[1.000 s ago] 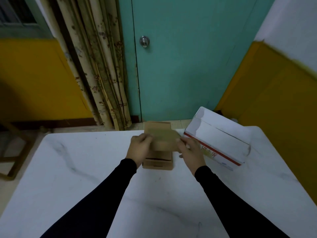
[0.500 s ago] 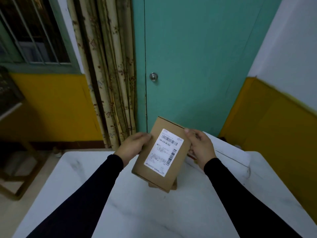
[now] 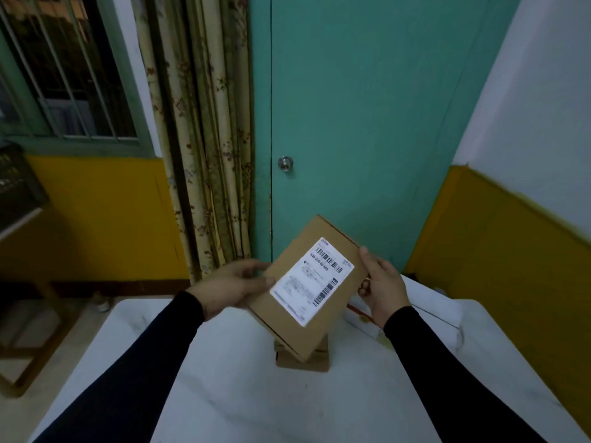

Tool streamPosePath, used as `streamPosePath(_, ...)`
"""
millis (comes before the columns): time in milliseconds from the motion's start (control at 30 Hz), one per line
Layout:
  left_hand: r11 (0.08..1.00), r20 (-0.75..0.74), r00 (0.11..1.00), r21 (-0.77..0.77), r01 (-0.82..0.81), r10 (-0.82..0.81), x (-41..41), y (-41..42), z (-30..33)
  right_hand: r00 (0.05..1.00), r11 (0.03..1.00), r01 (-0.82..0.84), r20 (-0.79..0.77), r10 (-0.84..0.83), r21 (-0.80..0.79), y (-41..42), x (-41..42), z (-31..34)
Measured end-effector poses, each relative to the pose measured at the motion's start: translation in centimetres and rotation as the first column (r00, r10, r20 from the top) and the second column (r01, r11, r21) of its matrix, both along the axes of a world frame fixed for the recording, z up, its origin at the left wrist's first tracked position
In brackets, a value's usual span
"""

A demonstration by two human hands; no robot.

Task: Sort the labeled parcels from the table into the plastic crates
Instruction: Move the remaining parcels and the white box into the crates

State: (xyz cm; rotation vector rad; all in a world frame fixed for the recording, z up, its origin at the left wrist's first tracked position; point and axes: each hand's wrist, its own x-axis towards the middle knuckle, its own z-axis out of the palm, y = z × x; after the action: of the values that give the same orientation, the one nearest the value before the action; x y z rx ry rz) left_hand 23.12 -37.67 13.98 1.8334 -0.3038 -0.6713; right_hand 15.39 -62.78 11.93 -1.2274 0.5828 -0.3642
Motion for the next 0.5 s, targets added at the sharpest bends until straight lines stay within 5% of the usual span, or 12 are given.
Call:
streamPosePath(133, 0.928, 0.145, 0.925, -0.186, -0.324, 0.352, 2.3, 0.2, 2.5, 0.945, 0.94, -0.323, -0.017, 0.327, 0.107, -0.5, -1.4, -0.4)
streamPosePath(233, 0.944, 0.203, 0.928, -0.17, -0.281, 0.313, 3.3, 0.5, 4.0, 0.784, 0.795, -0.607, -0.16, 0.6, 0.012, -0.6, -2.5, -0.3)
streamPosePath(500, 0.946, 0.283, 0.906, -0.174, -0.274, 0.315, 3.0, -0.1, 5.3, 0.673, 0.675, -0.734, -0.21, 0.709, -0.07, 0.5, -3.0, 0.1)
